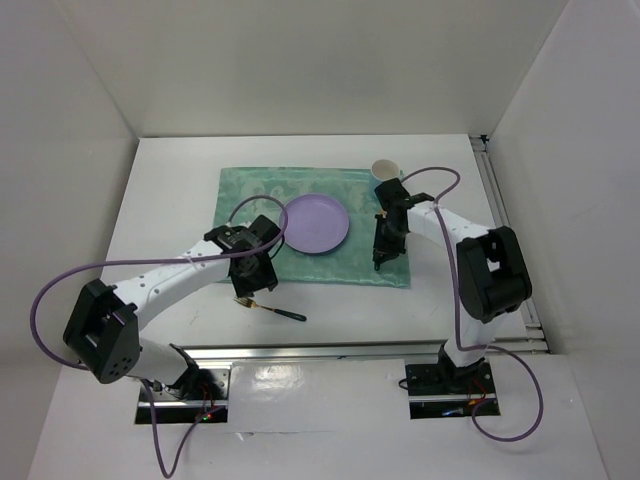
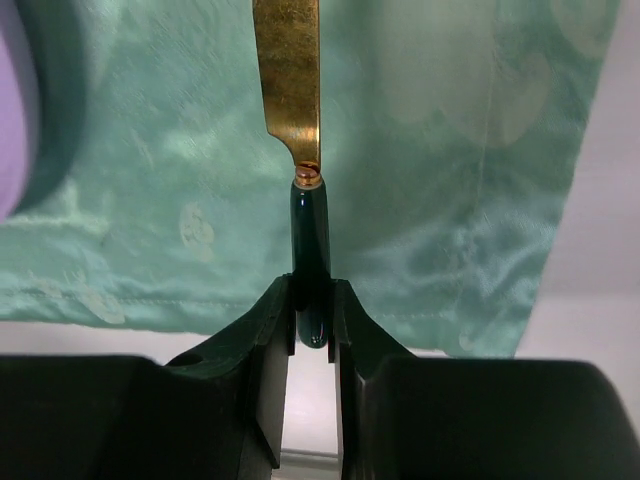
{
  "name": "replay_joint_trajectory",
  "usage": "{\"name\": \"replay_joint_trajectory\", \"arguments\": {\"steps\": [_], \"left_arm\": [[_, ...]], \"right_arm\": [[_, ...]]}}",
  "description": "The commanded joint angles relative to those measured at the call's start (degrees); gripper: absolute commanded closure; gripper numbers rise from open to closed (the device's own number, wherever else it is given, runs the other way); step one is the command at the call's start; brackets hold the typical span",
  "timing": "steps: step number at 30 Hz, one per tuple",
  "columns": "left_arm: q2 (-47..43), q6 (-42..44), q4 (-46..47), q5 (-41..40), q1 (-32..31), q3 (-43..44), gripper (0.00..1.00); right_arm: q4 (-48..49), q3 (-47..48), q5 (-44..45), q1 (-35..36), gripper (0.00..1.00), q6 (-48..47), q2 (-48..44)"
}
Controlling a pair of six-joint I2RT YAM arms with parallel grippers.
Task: Set the dinner table for one person
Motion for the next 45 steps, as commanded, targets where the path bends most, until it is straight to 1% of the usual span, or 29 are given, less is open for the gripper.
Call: {"name": "replay_joint_trajectory", "arguments": {"steps": [1,4,6,8,10,11,12,13,15,16,17,19,20,22,24,25,27,28,31,33,36,39,41,45], "left_arm": [[-1.5,-1.7,-0.2,-0.6,-0.5,-0.6,0.4],[-1.0,-1.2,0.9,0.1,-2.0,-0.6,0.36],[-0.1,-1.2,0.9,-0.4,-3.2,-0.1,0.36],[2.1,-1.2,-0.6,1.8,-3.2,0.5,0.35],[4.2,-1.8,-1.2,3.1,-3.2,2.4,0.35],[4.8,-1.8,-2.1,3.7,-3.2,2.4,0.35],[4.8,-1.8,-2.1,4.4,-3.7,3.1,0.35],[5.4,-1.8,-2.1,5.0,-4.5,3.9,0.35],[5.4,-1.8,-2.8,5.0,-5.0,4.8,0.35],[5.4,-1.8,-3.5,5.0,-5.8,5.4,0.33],[5.4,-2.3,-3.5,5.0,-5.8,5.4,0.33],[5.4,-3.4,-4.9,5.5,-6.4,6.0,0.32],[5.4,-4.1,-4.9,5.5,-6.9,6.0,0.29],[5.4,-6.4,-3.7,7.8,-6.9,3.3,0.21],[5.4,-9.4,-1.1,9.3,-6.9,1.2,0.21],[5.4,-13.0,-1.1,9.3,-6.9,-0.1,0.21],[5.4,-17.5,-2.0,8.8,-6.9,-0.1,0.23],[6.2,-21.5,-2.9,8.2,-7.4,0.4,0.23],[8.6,-26.3,-4.3,8.2,-7.4,3.9,0.23],[9.8,-28.0,-3.4,8.7,-7.4,4.4,0.22],[13.0,-29.2,-0.8,8.8,-7.4,4.9,0.23],[16.4,-32.2,-2.5,8.1,-7.4,5.6,0.23],[16.4,-33.8,-3.2,7.4,-8.0,6.1,0.25],[15.7,-37.4,-1.4,6.2,-8.6,2.6,0.26]], "right_arm": [[3.9,3.8,-0.6,-0.9,1.0,-1.7,2.5],[3.9,6.0,-0.6,-0.9,1.0,-2.4,3.9],[3.0,6.7,0.1,-0.9,1.0,-2.4,5.8],[3.0,7.4,1.5,-0.9,1.0,-2.4,6.9],[2.3,7.4,2.0,-1.4,0.97,-1.7,8.1],[2.3,7.4,2.0,-1.4,0.94,-1.7,8.1],[2.3,7.4,2.0,-1.4,0.89,-1.7,8.1],[2.3,7.4,2.0,-1.4,0.77,-1.7,8.1],[2.3,7.4,2.6,-1.4,0.64,-1.2,8.1],[1.6,7.4,2.6,-1.4,0.54,-1.2,7.5],[1.6,7.4,2.6,-1.4,0.39,-1.2,7.5],[1.0,8.0,2.6,-1.4,0.3,-1.2,6.1],[1.0,8.0,2.6,-1.4,0.26,-1.2,4.7],[0.4,8.0,2.6,-1.4,0.25,-1.2,3.1],[-0.9,8.0,3.1,-1.4,0.25,-1.2,0.6],[-1.4,8.0,3.1,-1.4,0.25,-1.7,-0.4],[-2.0,7.4,3.1,-1.4,0.25,-1.7,-3.8],[-2.0,7.3,3.1,-1.4,0.25,-2.3,-4.9],[-3.5,6.8,2.6,-1.4,0.23,-2.9,-8.9],[-4.1,6.8,2.6,-1.4,0.23,-2.9,-11.0],[-5.3,7.3,2.6,-1.4,0.23,-4.0,-12.8],[-6.4,7.3,2.6,-1.4,0.23,-4.6,-13.8],[-6.4,6.6,2.0,-1.4,0.23,-4.6,-14.4],[-6.4,5.2,1.5,-1.4,0.23,-5.2,-15.7]]}}
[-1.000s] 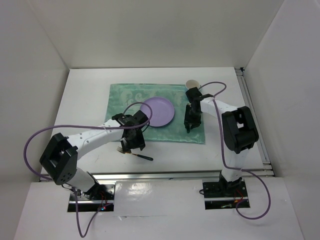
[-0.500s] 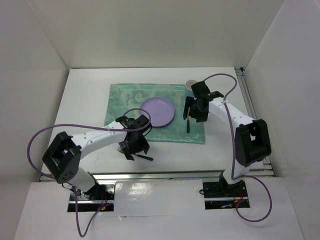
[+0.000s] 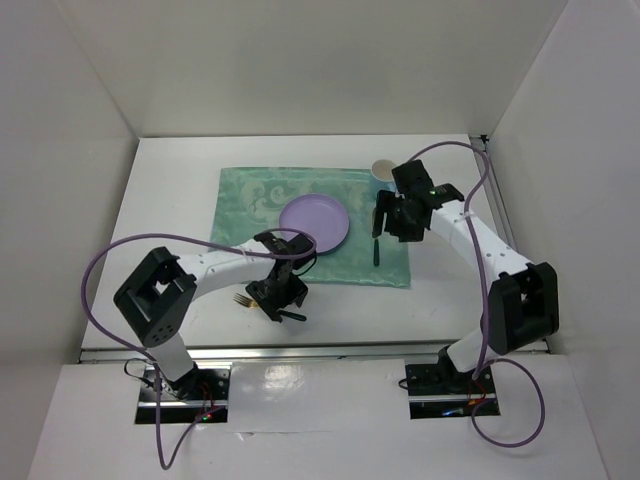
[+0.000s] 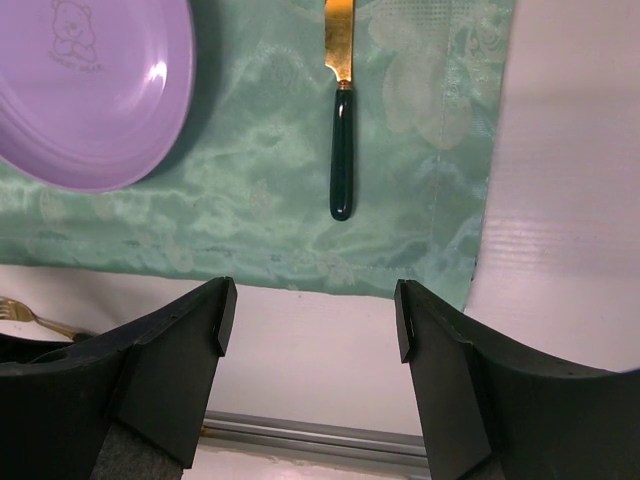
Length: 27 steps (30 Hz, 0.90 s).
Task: Set the dinner table for one person
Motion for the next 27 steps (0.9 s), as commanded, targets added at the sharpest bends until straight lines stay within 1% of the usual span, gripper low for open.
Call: {"name": "replay_joint_trajectory", "arguments": {"steps": [1,3,6,8,11,14,15,16,19,20,23,24,25,26,27], "left_arm": [[-1.0,-6.5,0.0,-1.3,-0.5,-1.3,0.27],[-0.5,-7.1,0.8,-1.9,-0.5,-1.8,0.29],[1.3,-9.1,2.2,-1.9,-1.0,-1.8,0.34],[1.3,-10.0,3.1,-1.9,-1.0,-3.8,0.36],[1.3,-10.0,4.6,-1.9,-1.0,-5.3,0.42],[2.5,-10.7,5.1,-1.9,-1.0,-6.6,0.51],[2.5,-11.2,5.1,-1.9,-1.0,-6.6,0.55],[2.5,-11.2,4.4,-1.9,-1.0,-7.1,0.64],[-0.1,-11.8,1.6,-2.9,-1.6,-7.1,0.81],[-2.8,-11.8,0.6,-4.3,-2.2,-7.1,1.0],[-7.4,-9.6,-5.6,-6.7,-2.8,-5.1,1.0],[-10.5,-8.4,-9.6,-7.9,-2.8,-4.1,1.0],[-11.7,-6.2,-12.1,-9.5,-2.8,-2.9,1.0],[-12.8,-3.8,-13.9,-13.2,-2.8,-0.2,1.0],[-13.6,0.3,-13.9,-15.1,-2.8,1.3,1.0]], "right_arm": [[-1.4,-0.8,-0.4,-0.3,0.23,-1.2,-3.8],[-0.9,-1.4,-0.4,-0.3,0.23,-1.2,-3.8],[-1.6,-1.4,0.6,-0.3,0.23,-1.2,-3.8],[-1.6,-1.9,0.6,-0.8,0.23,-1.2,-3.8],[-2.1,-1.9,1.9,-1.4,0.25,-1.2,-3.8],[-2.8,-1.4,2.4,-2.1,0.25,-1.2,-3.3],[-2.8,-1.4,2.4,-2.1,0.25,-1.2,-3.3],[-2.8,-1.4,2.4,-2.1,0.26,-1.2,-3.3],[-2.8,-1.4,2.4,-2.7,0.26,-1.7,-3.3],[-2.8,-1.4,2.4,-2.7,0.26,-1.7,-3.3],[-3.3,-0.3,2.4,-2.7,0.26,-2.2,-2.7],[-3.8,0.3,3.3,-3.2,0.26,-2.2,-2.7],[-3.8,0.3,3.8,-3.3,0.26,-2.2,-2.7],[-3.8,0.8,3.8,-3.3,0.26,-2.2,-2.7],[-3.8,0.8,3.8,-3.3,0.26,-2.2,-2.7]]}}
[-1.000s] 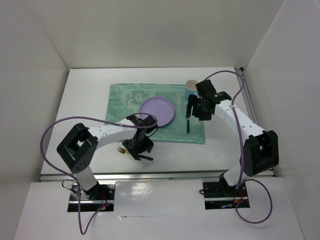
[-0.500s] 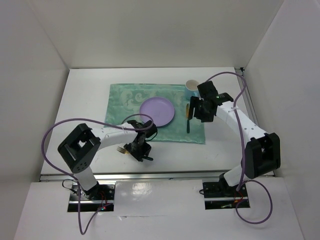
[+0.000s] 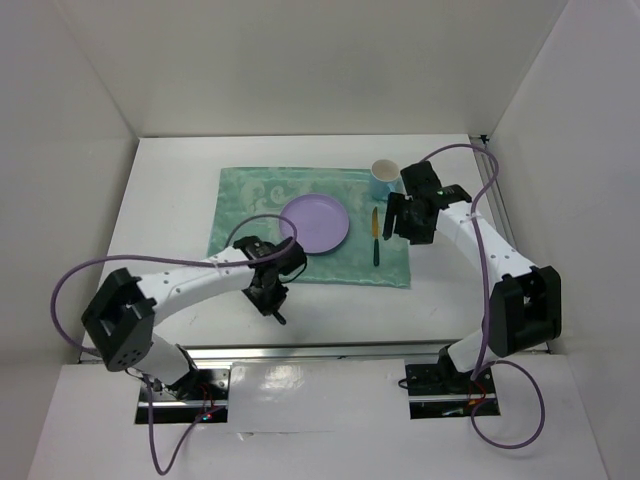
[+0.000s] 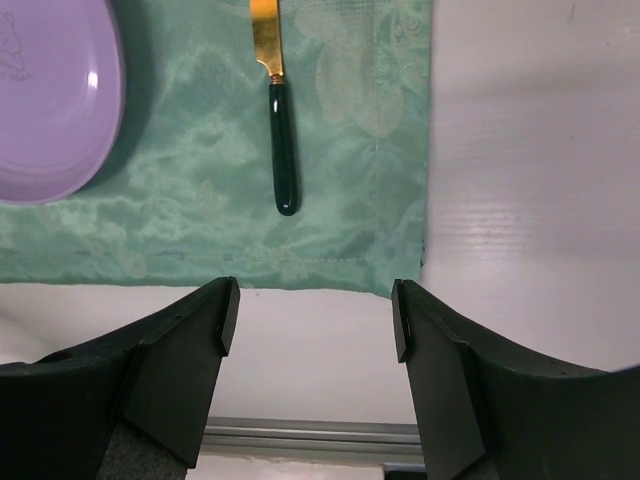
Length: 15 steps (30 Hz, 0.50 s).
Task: Set the dinner table for one person
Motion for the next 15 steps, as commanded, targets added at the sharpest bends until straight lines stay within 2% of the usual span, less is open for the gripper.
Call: {"name": "replay_joint_trajectory", "arguments": {"steps": [1,2,4,5,7,8,10,11,13,15], "left_arm": [[-5.1,10.8,-8.3,-9.5,1.0,7.0,1.0],[-5.1,20.7,-7.3,-10.2,2.2,8.4,1.0],[-2.5,27.1,-9.0,-12.1,5.9,13.9,1.0],[-1.1,35.2,-8.8,-13.4,7.3,18.0,1.0],[1.9,40.5,-9.4,-15.4,11.4,22.1,1.0],[5.3,49.6,-7.4,-15.4,13.9,25.9,1.0],[10.2,52.3,-9.7,-19.6,15.9,30.7,1.0],[15.1,59.0,-8.9,-20.4,16.9,34.4,1.0],[20.1,62.5,-9.5,-21.8,19.2,37.9,1.0],[24.5,69.7,-8.6,-21.1,20.0,41.0,1.0]], "right_arm": [[-1.5,2.0,1.7,-1.1,0.26,-0.8,-1.3],[-1.5,2.0,1.7,-1.1,0.26,-0.8,-1.9],[-1.5,2.0,1.7,-1.1,0.26,-0.2,-1.9],[-1.5,2.0,1.7,-1.1,0.25,-0.2,-1.9],[-1.5,2.0,1.7,-1.1,0.24,0.4,-1.4],[-1.5,2.0,1.7,-1.1,0.24,0.9,-1.4],[-2.1,2.0,1.7,-1.1,0.24,0.9,-0.8],[-2.1,2.0,1.7,-1.1,0.24,0.9,-0.3],[-1.5,2.0,1.7,-1.1,0.24,0.9,0.2],[-1.5,2.5,1.7,-1.6,0.24,1.5,0.8]]}}
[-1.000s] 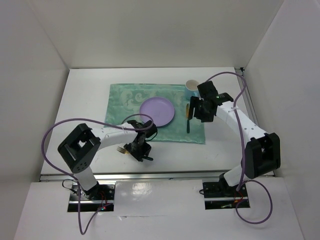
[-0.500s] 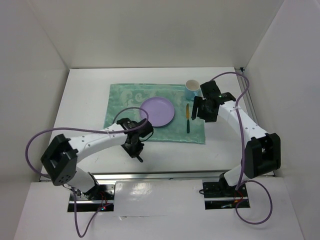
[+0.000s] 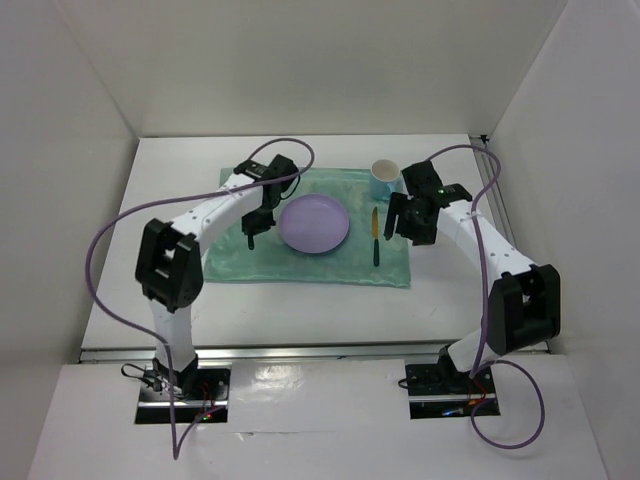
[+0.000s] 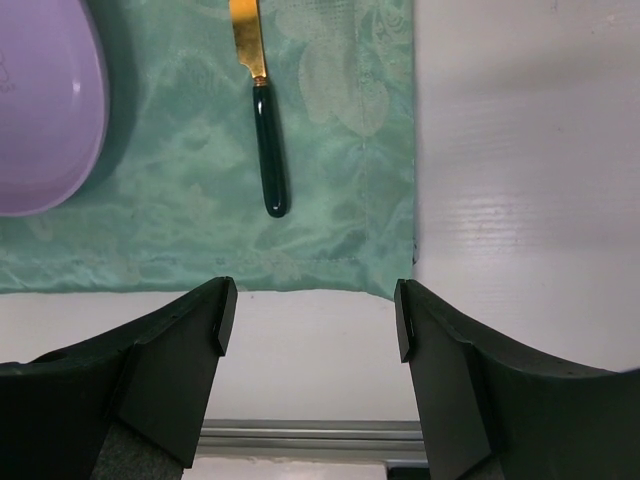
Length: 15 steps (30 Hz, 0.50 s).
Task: Set the dinner table for one person
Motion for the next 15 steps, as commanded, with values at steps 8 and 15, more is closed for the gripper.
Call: {"name": "replay_joint_trajectory", "arguments": {"steps": [8,15], "left_arm": [[16.6,20.0,2.2,4.3,6.5,7.4,1.0],[19.6,19.4,2.8,5.2,7.2,8.1,1.0]], "right_arm": [[-0.6,2.9,0.3,-0.8,0.24,1.3,1.6],[-0.6,2.9,0.9,-0.8,0.21,1.3,3.5]]}}
